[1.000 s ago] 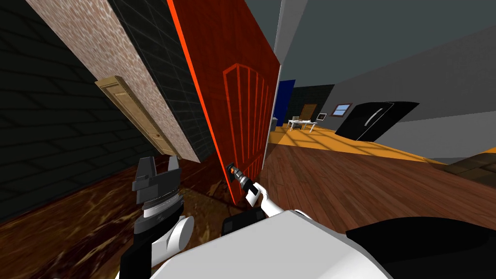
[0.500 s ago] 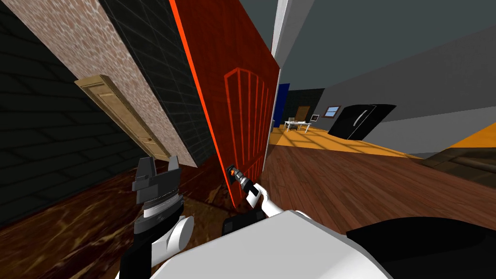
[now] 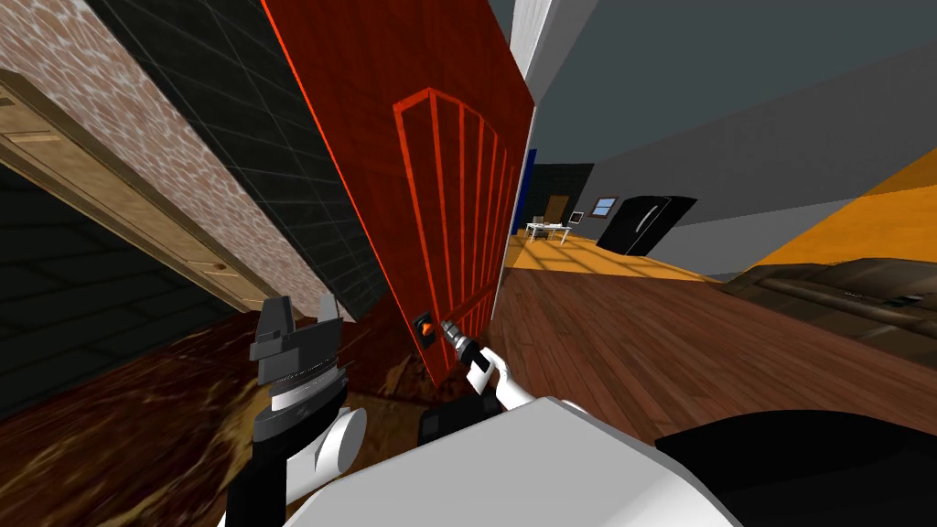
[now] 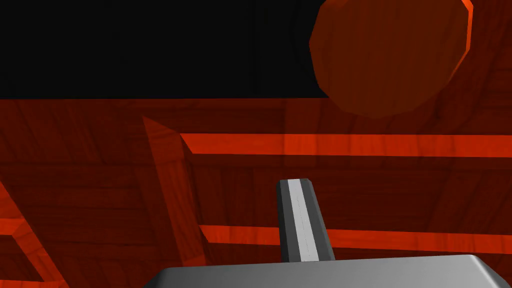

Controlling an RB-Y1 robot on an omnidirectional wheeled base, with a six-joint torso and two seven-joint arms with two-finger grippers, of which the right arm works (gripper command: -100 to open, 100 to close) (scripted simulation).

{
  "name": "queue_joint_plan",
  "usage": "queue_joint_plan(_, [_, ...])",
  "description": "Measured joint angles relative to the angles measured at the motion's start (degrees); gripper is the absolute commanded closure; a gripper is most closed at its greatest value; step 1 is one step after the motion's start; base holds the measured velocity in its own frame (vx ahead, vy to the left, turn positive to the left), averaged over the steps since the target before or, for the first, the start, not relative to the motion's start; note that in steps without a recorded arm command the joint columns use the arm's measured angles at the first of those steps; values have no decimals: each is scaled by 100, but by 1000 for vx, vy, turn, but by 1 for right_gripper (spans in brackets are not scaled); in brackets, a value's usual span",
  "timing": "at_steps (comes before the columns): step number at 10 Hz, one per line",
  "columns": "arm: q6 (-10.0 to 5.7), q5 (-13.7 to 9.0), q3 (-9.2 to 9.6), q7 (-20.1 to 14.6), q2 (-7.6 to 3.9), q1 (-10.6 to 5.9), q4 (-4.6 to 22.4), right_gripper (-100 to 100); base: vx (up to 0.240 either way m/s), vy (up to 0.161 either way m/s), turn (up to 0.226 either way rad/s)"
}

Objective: Push the door open

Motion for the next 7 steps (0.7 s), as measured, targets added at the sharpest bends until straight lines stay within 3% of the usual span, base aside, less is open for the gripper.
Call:
queue_joint_plan(2, [31,42,133,47,32,119,-82,-100,-193,-135,-106])
queue_joint_plan(4, [49,84,282,99,183,218,-129,-100,-198,-143,-88])
queue_joint_plan(5, [83,110,349,135,314,267,-174,-100,-144,-94,-68])
queue_joint_plan(7, [183,139,462,167,475,385,-360,-100,-75,-39,-25])
